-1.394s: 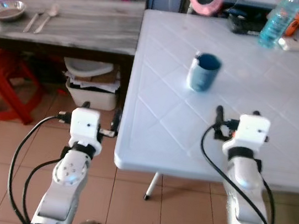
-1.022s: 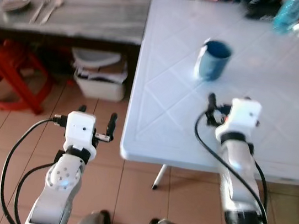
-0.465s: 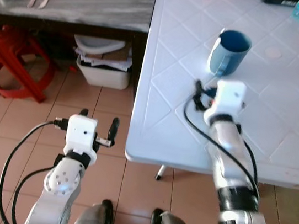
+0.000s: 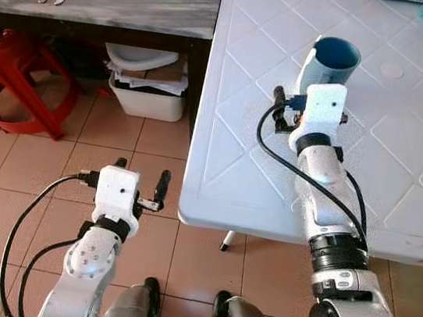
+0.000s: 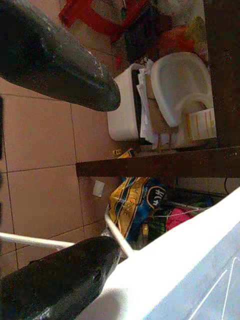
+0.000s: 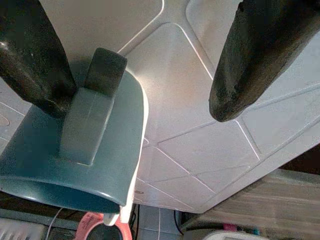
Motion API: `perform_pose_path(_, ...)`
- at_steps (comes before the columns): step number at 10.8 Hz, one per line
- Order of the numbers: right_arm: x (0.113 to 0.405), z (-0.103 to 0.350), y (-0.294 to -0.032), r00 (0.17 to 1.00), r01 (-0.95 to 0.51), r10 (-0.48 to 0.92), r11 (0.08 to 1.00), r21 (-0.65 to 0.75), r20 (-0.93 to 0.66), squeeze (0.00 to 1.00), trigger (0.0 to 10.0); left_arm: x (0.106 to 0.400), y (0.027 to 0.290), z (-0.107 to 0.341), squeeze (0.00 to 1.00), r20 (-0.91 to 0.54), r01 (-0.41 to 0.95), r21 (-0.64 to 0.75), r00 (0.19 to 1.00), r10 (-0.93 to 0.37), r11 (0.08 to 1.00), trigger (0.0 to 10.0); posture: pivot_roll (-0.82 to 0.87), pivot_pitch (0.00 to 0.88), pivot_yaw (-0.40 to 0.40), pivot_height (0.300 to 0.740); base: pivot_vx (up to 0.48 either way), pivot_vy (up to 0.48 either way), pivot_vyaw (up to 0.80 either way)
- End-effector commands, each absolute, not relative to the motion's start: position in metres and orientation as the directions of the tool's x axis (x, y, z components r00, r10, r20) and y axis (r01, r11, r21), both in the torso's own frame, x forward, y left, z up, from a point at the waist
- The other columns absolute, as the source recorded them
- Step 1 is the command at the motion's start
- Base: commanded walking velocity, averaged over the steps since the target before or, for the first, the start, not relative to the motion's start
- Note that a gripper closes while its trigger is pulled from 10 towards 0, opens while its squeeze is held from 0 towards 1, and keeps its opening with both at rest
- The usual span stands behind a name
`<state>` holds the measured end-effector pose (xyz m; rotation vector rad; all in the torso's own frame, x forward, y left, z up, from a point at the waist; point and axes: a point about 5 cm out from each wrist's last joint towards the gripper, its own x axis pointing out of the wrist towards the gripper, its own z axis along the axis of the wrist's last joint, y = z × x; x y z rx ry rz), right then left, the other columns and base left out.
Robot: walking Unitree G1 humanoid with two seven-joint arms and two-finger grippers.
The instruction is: Setting the table
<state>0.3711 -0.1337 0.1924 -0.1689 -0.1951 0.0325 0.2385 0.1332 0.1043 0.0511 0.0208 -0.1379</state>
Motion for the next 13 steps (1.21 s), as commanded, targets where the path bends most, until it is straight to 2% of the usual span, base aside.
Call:
perform_pose_path(1,0.371,0.194,-0.135,0.979,0.0,0.036,0.985,-0.175,0.202,0.0,2.5,0.236,0.135,0.104,0.0,-0.035,0.132,0.053,0.991,-0.13,0.99,10.0,-0.02,0.275,0.031,0.74,0.0,0.0,0.0)
perform_pose_path(2,0.371,0.193,-0.142,0.979,0.04,-0.003,0.982,-0.183,0.202,0.0,0.0,0.235,0.136,0.104,0.0,-0.036,0.133,0.053,0.991,-0.131,0.99,10.0,-0.02,0.279,0.034,0.74,0.0,0.0,0.0)
perform_pose_path(7,0.373,0.195,-0.16,0.969,0.139,-0.093,0.971,-0.195,0.227,0.0,0.0,0.238,0.136,0.104,0.0,-0.039,0.14,0.053,0.99,-0.138,0.989,10.0,-0.02,0.277,0.044,0.74,0.0,0.0,0.0)
perform_pose_path(13,0.377,0.2,-0.158,0.964,0.138,-0.086,0.97,-0.199,0.252,0.0,0.0,0.243,0.135,0.105,0.0,-0.034,0.127,0.052,0.992,-0.125,0.991,10.0,-0.02,0.263,0.04,0.74,0.0,0.0,0.0)
